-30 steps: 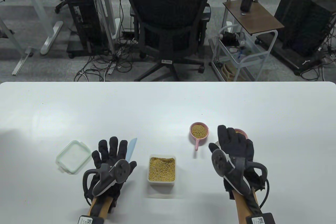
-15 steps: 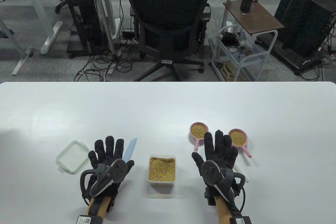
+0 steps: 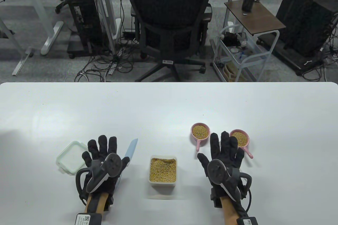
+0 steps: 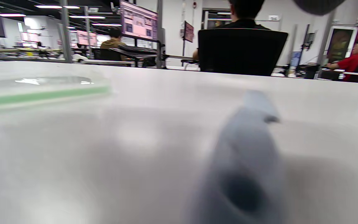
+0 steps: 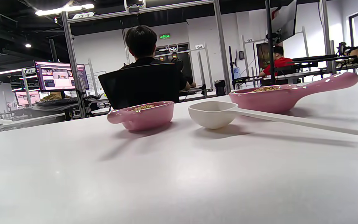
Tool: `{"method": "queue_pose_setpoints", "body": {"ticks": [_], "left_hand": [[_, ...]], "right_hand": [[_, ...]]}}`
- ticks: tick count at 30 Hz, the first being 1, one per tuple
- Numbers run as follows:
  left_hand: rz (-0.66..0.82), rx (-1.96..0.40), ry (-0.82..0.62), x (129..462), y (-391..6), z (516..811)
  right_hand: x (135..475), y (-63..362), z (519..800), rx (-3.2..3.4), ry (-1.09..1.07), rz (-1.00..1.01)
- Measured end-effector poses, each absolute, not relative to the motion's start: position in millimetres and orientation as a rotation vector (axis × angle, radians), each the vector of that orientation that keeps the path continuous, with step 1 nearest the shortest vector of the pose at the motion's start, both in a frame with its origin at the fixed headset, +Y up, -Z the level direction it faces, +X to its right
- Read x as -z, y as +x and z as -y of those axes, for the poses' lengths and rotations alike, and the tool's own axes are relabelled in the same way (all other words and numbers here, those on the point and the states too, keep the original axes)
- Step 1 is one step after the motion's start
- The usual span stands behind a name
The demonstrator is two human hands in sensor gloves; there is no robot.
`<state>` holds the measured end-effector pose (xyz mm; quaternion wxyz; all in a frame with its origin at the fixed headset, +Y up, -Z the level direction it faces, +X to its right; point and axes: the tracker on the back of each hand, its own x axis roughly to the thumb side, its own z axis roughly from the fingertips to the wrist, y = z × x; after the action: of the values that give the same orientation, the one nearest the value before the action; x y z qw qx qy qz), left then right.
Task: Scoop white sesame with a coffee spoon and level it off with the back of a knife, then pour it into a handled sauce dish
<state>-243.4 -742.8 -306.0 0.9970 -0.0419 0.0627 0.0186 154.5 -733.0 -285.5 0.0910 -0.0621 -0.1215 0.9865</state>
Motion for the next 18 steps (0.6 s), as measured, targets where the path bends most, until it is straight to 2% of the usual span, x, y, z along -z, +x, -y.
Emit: {"method": "queue_pose_setpoints", "body": {"ticks": [5,8,12,18], "left_hand": [[-0.250,0.067,-0.162,327.3,-296.2,728.6],[-0.376,0.049,-0.280,338.2,-330.1,731.0],[-0.464,0.027,-0.448,346.4,-358.1,749.3],[-0.439,0.002,-0.558,348.3,-368.7,777.0]], "right_hand": [[286.3,152.7,734.0,-2.946,-0.175,0.339],[287.5,151.1,735.2,-2.966,-0.172,0.327],[287.2,152.2,734.1,-2.968,-0.177,0.321],[287.2,154.6,734.6,-2.953,-0.182,0.304]]}}
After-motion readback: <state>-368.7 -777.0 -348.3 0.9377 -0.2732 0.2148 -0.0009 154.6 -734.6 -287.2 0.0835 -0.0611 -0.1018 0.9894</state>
